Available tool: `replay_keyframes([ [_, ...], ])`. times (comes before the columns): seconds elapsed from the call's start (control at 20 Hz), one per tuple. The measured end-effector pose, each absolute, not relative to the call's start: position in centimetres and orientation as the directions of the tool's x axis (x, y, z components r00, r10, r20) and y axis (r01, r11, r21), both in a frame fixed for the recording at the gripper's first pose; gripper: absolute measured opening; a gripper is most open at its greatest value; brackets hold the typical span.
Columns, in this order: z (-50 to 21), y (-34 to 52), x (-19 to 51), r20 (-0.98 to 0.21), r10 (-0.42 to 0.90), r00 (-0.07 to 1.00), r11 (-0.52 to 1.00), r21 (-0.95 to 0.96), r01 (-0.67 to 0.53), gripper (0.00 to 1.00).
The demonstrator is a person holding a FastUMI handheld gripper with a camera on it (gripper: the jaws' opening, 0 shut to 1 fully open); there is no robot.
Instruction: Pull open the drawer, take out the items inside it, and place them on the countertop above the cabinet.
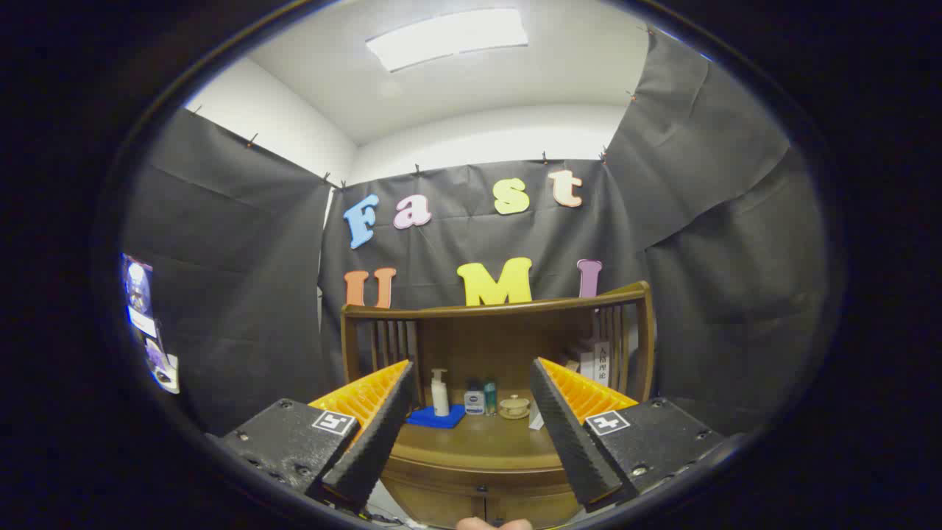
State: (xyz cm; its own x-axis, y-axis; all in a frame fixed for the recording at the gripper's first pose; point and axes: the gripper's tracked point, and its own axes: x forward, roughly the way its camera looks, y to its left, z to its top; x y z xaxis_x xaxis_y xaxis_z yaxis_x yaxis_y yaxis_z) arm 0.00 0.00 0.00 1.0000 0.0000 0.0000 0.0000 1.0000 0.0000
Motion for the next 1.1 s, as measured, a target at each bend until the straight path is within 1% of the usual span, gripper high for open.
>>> replay_keyframes([
  [0.2,-0.5,-0.3,0.0,-0.009,-0.004,1.000,1.000,-0.006,0.004,0.98],
  [0.55,0.1,0.7,-0.1,0.010,0.012,1.000,1.000,-0.011,-0.012,0.98],
  [1.1,-9.5,-0.4,3.2,-0.095,-0.012,0.995,1.000,0.003,0.013,0.98],
])
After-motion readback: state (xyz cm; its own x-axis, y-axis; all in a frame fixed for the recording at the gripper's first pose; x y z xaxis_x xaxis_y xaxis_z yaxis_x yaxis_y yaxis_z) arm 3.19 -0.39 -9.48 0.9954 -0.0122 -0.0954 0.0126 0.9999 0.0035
